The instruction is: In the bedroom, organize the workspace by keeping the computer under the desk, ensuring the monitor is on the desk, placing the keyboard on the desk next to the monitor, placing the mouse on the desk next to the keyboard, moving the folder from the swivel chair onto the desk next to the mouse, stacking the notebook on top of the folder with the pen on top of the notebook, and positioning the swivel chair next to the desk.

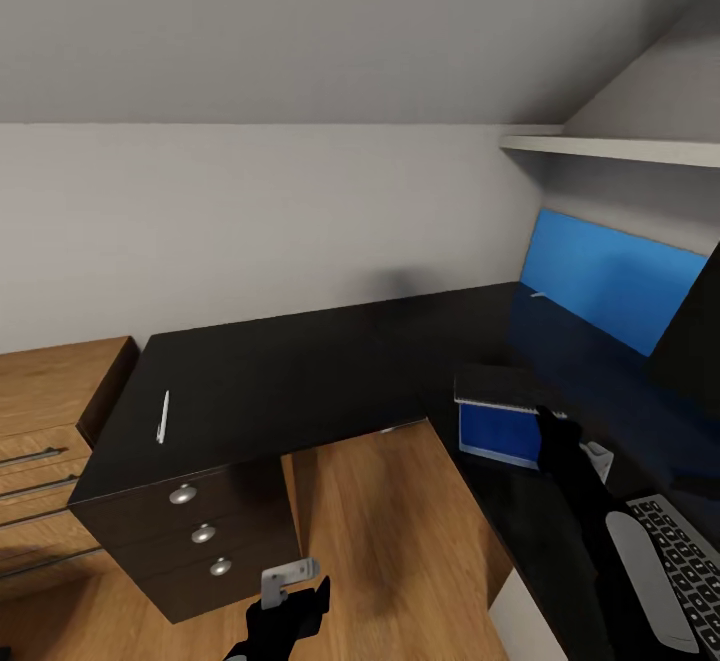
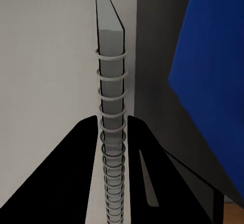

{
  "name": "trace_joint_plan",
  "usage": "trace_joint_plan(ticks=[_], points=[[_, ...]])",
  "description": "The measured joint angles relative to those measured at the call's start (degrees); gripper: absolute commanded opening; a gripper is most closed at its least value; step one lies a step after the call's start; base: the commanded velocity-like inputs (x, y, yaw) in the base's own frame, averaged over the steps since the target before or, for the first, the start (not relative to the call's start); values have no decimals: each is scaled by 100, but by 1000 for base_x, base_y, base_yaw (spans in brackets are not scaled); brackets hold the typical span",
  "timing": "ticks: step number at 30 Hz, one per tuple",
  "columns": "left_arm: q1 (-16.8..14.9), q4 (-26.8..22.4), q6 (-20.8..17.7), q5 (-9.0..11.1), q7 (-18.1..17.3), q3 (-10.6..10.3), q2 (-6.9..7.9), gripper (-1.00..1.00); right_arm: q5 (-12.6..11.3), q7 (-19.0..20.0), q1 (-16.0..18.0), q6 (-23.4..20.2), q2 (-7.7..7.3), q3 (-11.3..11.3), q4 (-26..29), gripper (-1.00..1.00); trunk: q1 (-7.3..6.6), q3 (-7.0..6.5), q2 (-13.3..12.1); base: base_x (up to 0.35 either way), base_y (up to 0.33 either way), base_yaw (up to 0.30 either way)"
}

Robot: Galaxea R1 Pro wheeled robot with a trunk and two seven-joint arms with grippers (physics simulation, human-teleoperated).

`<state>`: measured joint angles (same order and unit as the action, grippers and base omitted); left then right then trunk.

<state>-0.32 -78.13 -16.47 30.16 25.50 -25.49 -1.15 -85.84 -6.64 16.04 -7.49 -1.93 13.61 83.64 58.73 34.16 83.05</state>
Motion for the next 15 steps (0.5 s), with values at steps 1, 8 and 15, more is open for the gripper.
trace_joint_plan(ticks=[1,8,15], points=[[0,0,0,0,0,0,0,100,0,2,0,0,0,0,-5,-100,0,0,0,0,0,0],[0,0,-1,0,0,-1,0,100,1,2,-2,8,5,-6,-23,-100,0,0,0,0,0,0],[0,0,-1,0,0,0,0,100,2,-11,-1,22,7,-11,-58,-100,0,0,0,0,0,0]])
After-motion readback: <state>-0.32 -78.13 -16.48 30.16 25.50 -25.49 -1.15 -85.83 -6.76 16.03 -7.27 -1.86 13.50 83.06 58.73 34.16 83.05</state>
